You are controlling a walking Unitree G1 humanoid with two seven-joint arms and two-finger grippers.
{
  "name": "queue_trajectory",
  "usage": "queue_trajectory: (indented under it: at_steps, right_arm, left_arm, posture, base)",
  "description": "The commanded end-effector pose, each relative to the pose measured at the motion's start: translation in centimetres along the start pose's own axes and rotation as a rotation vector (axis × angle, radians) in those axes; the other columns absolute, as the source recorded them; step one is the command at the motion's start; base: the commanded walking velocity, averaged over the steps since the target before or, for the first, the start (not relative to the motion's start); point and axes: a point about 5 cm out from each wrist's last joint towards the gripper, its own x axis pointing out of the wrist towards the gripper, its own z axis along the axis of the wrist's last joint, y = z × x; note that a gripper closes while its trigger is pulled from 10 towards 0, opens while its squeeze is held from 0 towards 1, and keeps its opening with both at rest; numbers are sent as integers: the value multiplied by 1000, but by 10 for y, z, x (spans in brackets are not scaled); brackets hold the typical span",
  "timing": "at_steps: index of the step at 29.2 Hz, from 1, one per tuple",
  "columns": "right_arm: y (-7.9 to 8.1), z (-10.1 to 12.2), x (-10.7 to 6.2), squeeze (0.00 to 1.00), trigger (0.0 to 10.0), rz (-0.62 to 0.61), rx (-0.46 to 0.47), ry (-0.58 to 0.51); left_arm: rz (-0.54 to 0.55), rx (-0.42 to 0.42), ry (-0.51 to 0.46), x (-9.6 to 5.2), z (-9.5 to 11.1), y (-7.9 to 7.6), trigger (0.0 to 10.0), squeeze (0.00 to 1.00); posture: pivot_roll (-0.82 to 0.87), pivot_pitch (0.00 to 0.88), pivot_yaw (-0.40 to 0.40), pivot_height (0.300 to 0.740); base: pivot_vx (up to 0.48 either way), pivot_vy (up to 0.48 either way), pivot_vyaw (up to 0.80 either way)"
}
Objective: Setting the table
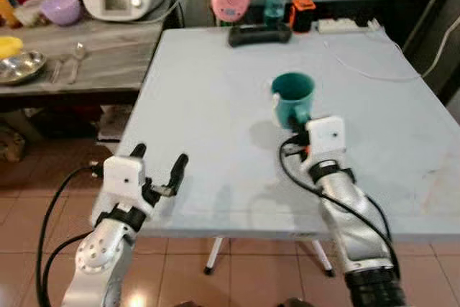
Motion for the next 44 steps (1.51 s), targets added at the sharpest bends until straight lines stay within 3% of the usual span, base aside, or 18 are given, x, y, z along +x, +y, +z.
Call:
queue_trajectory:
  at_steps: [1, 44]
  right_arm:
    - [-6, 8, 3, 0, 10000, -19, -12, -32]
    - [-2, 12, 7, 0, 10000, -32, -14, -56]
  left_arm:
    - [-16, 10, 3, 0, -1, -2, 10000, 0]
    - [-32, 33, 5, 0, -3, -7, 10000, 0]
  posture:
    - [-49, 87, 83, 740]
    - [-47, 91, 101, 740]
  base:
    - [0, 311, 0]
    - [0, 476, 0]
